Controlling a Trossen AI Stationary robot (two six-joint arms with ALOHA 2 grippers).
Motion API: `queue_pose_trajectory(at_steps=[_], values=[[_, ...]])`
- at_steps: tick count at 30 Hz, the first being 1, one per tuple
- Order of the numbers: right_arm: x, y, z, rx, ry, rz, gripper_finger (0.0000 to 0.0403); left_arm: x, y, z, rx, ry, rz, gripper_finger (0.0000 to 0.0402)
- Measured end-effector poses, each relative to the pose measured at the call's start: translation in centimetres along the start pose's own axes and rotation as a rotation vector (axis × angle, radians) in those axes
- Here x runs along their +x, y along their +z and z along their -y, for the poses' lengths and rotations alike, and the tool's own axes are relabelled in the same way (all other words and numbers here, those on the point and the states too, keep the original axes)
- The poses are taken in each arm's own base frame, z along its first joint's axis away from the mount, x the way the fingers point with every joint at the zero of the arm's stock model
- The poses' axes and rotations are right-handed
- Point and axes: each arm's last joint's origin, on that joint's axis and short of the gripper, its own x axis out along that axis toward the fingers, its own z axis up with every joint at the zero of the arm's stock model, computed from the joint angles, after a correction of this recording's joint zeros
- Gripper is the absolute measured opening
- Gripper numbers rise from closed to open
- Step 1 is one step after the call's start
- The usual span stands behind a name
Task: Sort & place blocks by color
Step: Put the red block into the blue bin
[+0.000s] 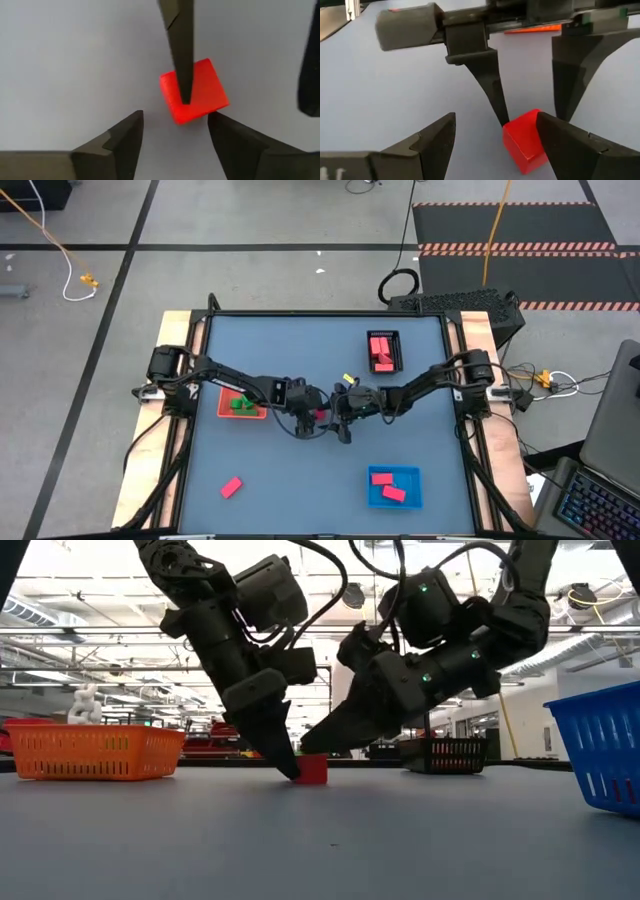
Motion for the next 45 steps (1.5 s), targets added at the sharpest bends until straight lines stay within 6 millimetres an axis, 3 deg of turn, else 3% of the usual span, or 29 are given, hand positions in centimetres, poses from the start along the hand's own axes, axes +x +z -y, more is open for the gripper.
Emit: queue_pose_trajectory(at_steps=[9,28,37,45], values=[[0.0,0.0,0.1,-0.045,-0.018,-0.003,0.027,0.0,0.0,0.2,0.036,-0.012,0.001,0.0174],[0.0,0.1,0.4,-0.087,-0.064,0.018,0.027,-0.1,0.0,1.5,0.089,-0.046,0.024,0.0113],[-1.9,2.6,0.6,-0.169,-0.15,0.046,0.027,-0.1,-0.6,1.3,0.091,-0.034,-0.038,0.0106],[-1.9,0.1,1.6,-0.092,-0.173,-0.073,0.027,-0.1,-0.4,1.3,0.076,-0.036,-0.027,0.0106]])
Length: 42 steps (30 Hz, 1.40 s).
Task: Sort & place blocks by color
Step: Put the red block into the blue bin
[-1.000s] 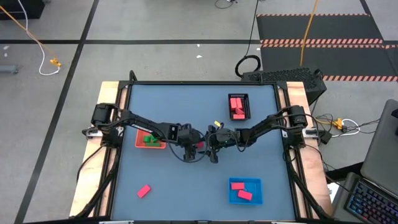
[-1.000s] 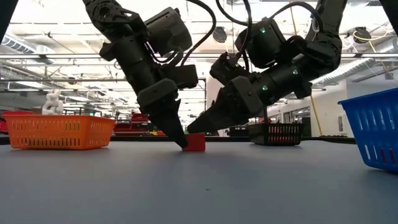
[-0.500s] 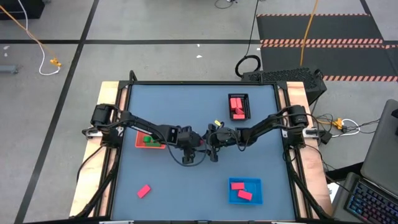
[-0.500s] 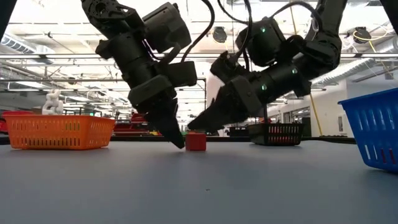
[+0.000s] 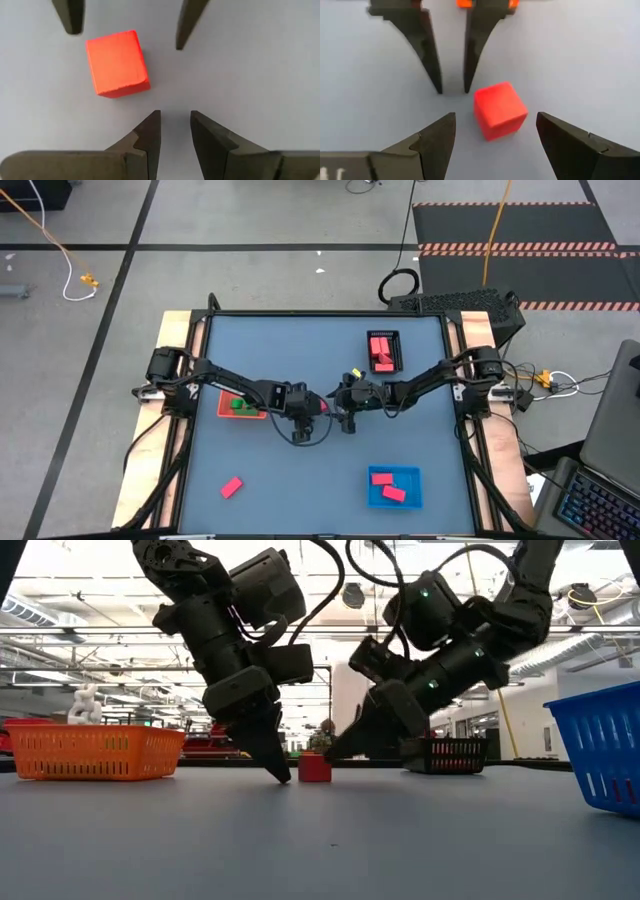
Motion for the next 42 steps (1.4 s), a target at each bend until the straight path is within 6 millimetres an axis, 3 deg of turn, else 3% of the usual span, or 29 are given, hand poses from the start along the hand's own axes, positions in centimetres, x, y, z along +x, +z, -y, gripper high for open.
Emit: queue_pose_trajectory(at_steps=[17,33,37,42], values=[[1.1,-0.4,0.5,0.012,0.021,0.112,0.027,0.0,0.3,-0.1,0.003,-0.001,0.029,0.0106],[2.7,-1.3,0.7,0.024,0.05,0.093,0.0268,0.0,1.3,-1.1,0.032,0.005,0.118,0.0106],[2.7,-1.5,0.7,0.011,0.052,0.064,0.0241,0.0,1.0,-1.2,0.033,0.013,0.087,0.0106],[2.7,-1.9,0.6,-0.011,0.06,0.022,0.0157,0.0,0.4,-1.2,0.034,0.021,0.025,0.0106]])
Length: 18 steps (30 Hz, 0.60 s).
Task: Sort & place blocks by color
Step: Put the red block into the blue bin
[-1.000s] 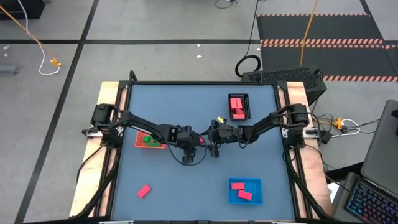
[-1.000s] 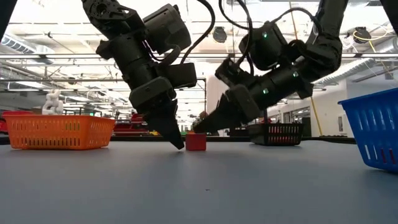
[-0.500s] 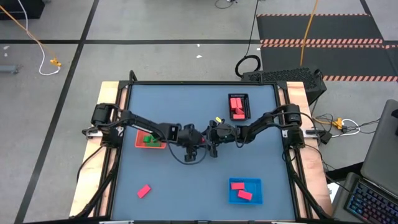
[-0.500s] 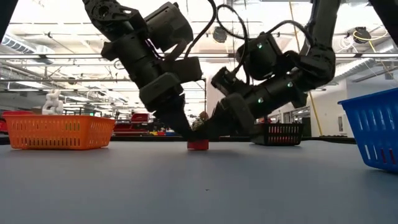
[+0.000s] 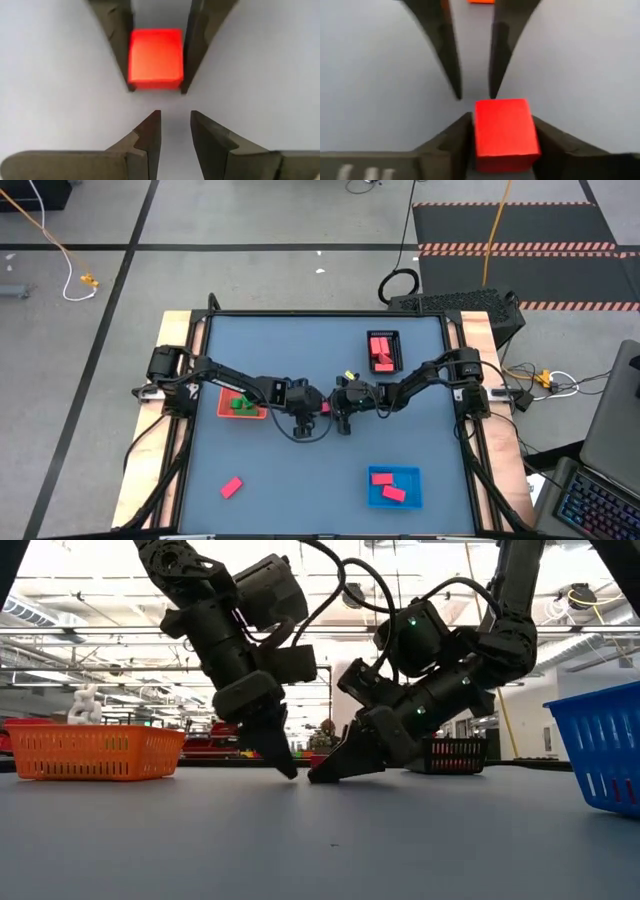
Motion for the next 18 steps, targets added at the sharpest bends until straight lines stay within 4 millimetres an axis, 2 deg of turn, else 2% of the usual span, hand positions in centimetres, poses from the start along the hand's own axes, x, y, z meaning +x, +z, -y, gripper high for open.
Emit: queue_pose_trajectory(at_steps=[2,7,10,14,18], values=[[0.0,0.0,0.0,-0.009,0.002,-0.01,0.012,0.0,-0.2,0.0,0.0,0.001,-0.021,0.0106],[-0.4,0.4,-0.1,-0.029,0.003,-0.01,0.012,0.0,-0.3,0.0,-0.007,0.002,-0.033,0.0106],[-1.1,1.3,-0.4,-0.073,0.009,-0.005,0.012,0.0,-0.1,-0.1,0.011,0.007,-0.016,0.0106],[-3.0,3.3,-0.9,-0.102,0.027,-0.023,0.012,0.0,0.4,-0.6,-0.007,0.015,0.038,0.0106],[-5.7,4.7,-1.8,-0.07,0.092,-0.104,0.012,0.0,1.0,-0.6,-0.019,0.016,0.09,0.0106]])
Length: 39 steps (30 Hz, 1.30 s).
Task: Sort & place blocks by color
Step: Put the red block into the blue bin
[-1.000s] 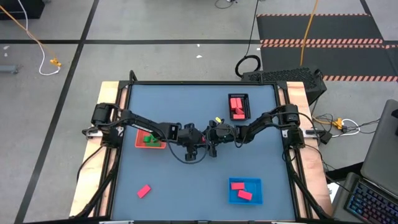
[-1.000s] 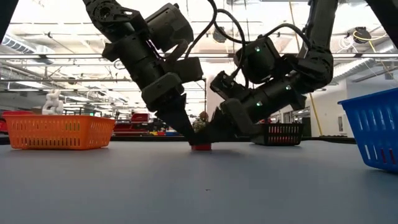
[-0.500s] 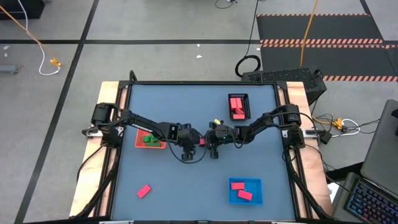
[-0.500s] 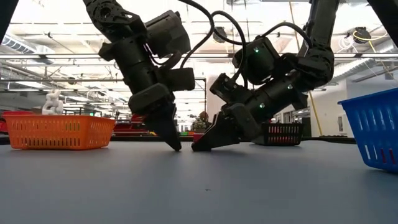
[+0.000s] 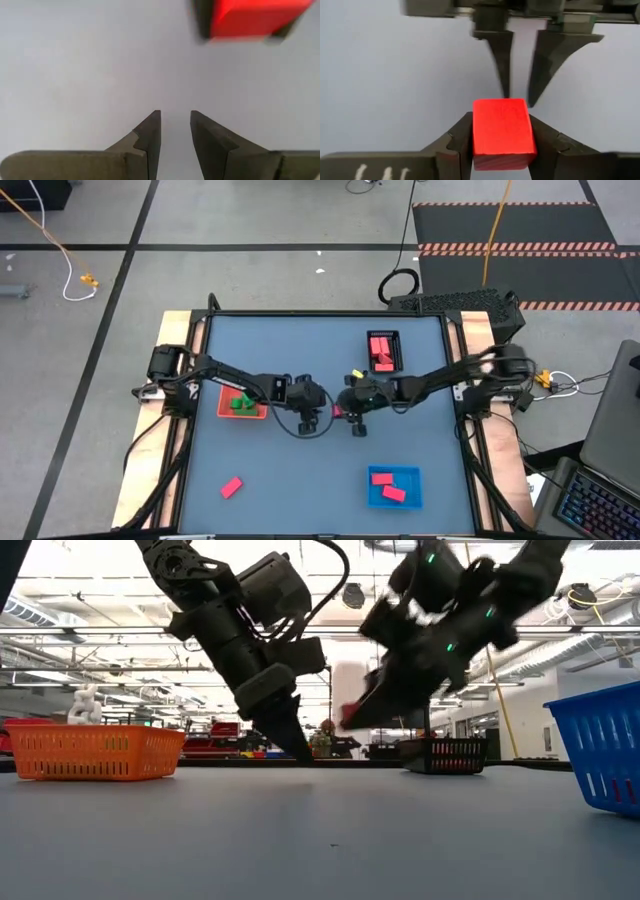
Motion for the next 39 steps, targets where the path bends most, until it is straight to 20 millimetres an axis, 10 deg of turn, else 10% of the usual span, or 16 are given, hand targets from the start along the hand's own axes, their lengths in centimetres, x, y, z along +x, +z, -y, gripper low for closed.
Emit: queue_pose_trajectory(at_steps=[10,22,39], values=[[-6.0,0.8,-5.8,0.166,0.343,-0.211,0.012,-0.1,1.2,1.0,0.024,-0.027,0.127,0.0106],[-8.4,0.0,-12.5,0.15,0.384,-0.278,0.012,-1.3,3.9,3.5,0.046,-0.267,0.436,0.0106],[-9.0,-3.9,-14.7,0.27,0.281,-0.338,0.0204,-6.6,5.2,7.0,0.09,-0.396,0.536,0.0106]])
